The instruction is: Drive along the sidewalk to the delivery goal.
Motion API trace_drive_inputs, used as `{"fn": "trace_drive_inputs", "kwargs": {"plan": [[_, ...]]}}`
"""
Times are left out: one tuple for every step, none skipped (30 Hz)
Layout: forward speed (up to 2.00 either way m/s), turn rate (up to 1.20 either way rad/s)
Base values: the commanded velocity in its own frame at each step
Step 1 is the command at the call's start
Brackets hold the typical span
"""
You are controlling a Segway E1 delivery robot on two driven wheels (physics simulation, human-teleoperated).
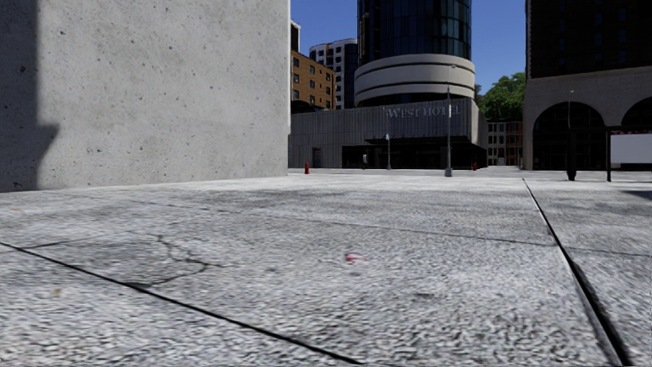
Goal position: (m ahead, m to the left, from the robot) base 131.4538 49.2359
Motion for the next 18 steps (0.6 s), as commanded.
{"fn": "trace_drive_inputs", "kwargs": {"plan": [[2.00, 0.00], [2.00, 0.00], [2.00, 0.00], [2.00, 0.00], [2.00, 0.00], [2.00, 0.00], [2.00, 0.00], [2.00, 0.00], [2.00, 0.00], [2.00, 0.00], [2.00, 0.00], [2.00, 0.00], [2.00, 0.00], [2.00, 0.00], [2.00, 0.00], [2.00, 0.00], [2.00, 0.00], [2.00, 0.00]]}}
